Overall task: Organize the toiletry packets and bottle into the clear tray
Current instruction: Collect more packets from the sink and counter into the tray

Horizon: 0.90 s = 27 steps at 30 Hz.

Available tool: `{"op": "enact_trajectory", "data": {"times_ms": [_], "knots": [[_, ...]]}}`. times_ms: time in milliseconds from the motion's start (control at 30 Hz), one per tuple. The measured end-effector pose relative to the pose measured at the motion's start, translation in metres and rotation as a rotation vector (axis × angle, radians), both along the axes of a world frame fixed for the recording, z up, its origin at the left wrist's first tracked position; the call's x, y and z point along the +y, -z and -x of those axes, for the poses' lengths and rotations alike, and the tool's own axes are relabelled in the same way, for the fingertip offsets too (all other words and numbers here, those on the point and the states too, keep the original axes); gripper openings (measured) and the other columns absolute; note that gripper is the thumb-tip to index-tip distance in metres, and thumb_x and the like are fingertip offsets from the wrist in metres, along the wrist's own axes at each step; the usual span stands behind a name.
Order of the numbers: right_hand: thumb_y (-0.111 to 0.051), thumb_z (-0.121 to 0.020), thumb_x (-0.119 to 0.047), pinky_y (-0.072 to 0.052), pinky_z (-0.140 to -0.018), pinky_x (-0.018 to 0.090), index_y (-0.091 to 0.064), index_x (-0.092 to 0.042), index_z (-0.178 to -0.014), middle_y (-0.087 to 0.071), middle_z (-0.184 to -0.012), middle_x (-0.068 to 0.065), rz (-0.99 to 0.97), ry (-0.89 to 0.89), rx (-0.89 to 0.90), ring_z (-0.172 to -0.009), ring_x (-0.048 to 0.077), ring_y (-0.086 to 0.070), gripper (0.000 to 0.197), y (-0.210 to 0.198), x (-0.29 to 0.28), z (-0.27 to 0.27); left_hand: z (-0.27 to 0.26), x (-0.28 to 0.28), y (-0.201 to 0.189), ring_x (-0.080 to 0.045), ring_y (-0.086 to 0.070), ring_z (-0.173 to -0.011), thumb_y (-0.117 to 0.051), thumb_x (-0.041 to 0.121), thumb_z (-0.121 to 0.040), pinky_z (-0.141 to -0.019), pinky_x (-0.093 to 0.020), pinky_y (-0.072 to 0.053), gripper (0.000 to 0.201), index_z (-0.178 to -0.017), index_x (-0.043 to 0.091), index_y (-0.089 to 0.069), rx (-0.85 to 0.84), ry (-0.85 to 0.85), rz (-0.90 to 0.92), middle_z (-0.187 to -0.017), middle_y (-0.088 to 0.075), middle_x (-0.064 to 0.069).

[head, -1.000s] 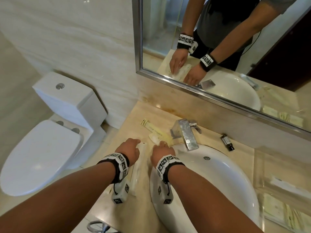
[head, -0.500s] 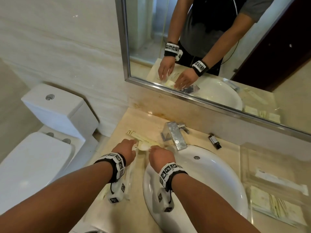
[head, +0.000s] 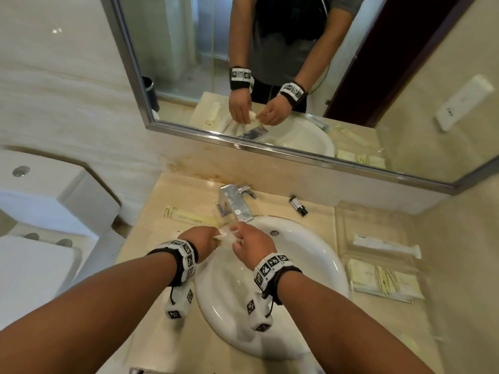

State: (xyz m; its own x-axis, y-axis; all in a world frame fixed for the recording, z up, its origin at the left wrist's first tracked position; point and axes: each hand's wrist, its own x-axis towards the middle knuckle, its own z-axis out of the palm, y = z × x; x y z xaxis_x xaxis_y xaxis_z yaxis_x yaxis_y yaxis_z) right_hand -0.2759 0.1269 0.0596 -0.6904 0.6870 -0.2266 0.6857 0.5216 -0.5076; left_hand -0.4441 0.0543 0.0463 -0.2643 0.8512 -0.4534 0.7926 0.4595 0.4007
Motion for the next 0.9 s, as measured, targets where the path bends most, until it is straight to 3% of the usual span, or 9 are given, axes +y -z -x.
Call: {"op": "enact_trajectory", "data": {"times_ms": [133, 300, 433, 533, 700, 900], "knots": [[-0.052, -0.095, -0.030, -0.053, -0.081, 0.038, -0.068, -0.029, -0.105, -0.066, -0.100, -0.003, -0.030, 0.008, -0.104, -0.094, 0.022, -0.063, 0.019, -0.001, 0.012, -0.031, -0.021, 0.009, 0.000, -0.018, -0.060, -0.090, -0.054, 0.036, -0.093, -0.080, -0.029, -0.048, 0.019, -0.104, 0.025, -0.066, -0.028, 0.045, 0.004, -0.094, -0.066, 0.003], [-0.050, -0.094, -0.031, -0.050, -0.074, 0.033, -0.069, -0.029, -0.097, -0.064, -0.093, -0.007, -0.016, 0.036, -0.143, -0.089, 0.019, -0.061, 0.020, 0.006, 0.016, -0.044, 0.005, -0.001, 0.008, -0.022, -0.060, -0.111, -0.053, 0.034, -0.093, -0.092, -0.030, -0.048, 0.030, -0.121, 0.027, -0.063, 0.070, -0.073, 0.079, -0.122, -0.064, 0.000], [-0.050, -0.094, -0.031, -0.051, -0.076, 0.033, -0.069, -0.030, -0.098, -0.059, -0.089, -0.010, 0.025, -0.021, -0.161, -0.090, 0.018, -0.062, 0.019, 0.009, 0.005, -0.024, 0.040, -0.022, 0.015, -0.023, -0.058, -0.117, -0.051, 0.028, -0.094, -0.096, -0.032, -0.047, 0.037, -0.130, 0.024, -0.057, 0.104, -0.233, 0.134, -0.132, -0.060, -0.004], [-0.050, -0.096, -0.033, -0.052, -0.080, 0.033, -0.069, -0.028, -0.108, -0.067, -0.102, -0.005, 0.027, -0.050, -0.142, -0.097, 0.019, -0.063, 0.023, 0.012, -0.006, 0.005, 0.065, -0.045, 0.021, -0.024, -0.056, -0.121, -0.051, 0.025, -0.095, -0.098, -0.032, -0.047, 0.043, -0.137, 0.021, -0.049, 0.151, -0.310, 0.187, -0.136, -0.056, -0.006], [-0.048, -0.099, -0.034, -0.049, -0.083, 0.031, -0.066, -0.027, -0.121, -0.070, -0.112, -0.002, 0.016, -0.095, -0.154, -0.105, 0.021, -0.063, 0.030, 0.016, -0.029, 0.052, 0.091, -0.084, 0.033, -0.025, -0.060, -0.112, -0.051, 0.027, -0.093, -0.089, -0.031, -0.050, 0.043, -0.136, 0.018, -0.050, 0.175, -0.354, 0.256, -0.130, -0.058, -0.008], [-0.047, -0.098, -0.031, -0.047, -0.076, 0.030, -0.067, -0.024, -0.116, -0.071, -0.107, 0.001, 0.022, -0.115, -0.186, -0.099, 0.024, -0.065, 0.028, 0.023, -0.052, 0.084, 0.100, -0.110, 0.045, -0.025, -0.063, -0.102, -0.063, 0.041, -0.086, -0.076, -0.030, -0.049, 0.051, -0.127, 0.013, -0.050, 0.173, -0.313, 0.330, -0.117, -0.064, -0.008]]}}
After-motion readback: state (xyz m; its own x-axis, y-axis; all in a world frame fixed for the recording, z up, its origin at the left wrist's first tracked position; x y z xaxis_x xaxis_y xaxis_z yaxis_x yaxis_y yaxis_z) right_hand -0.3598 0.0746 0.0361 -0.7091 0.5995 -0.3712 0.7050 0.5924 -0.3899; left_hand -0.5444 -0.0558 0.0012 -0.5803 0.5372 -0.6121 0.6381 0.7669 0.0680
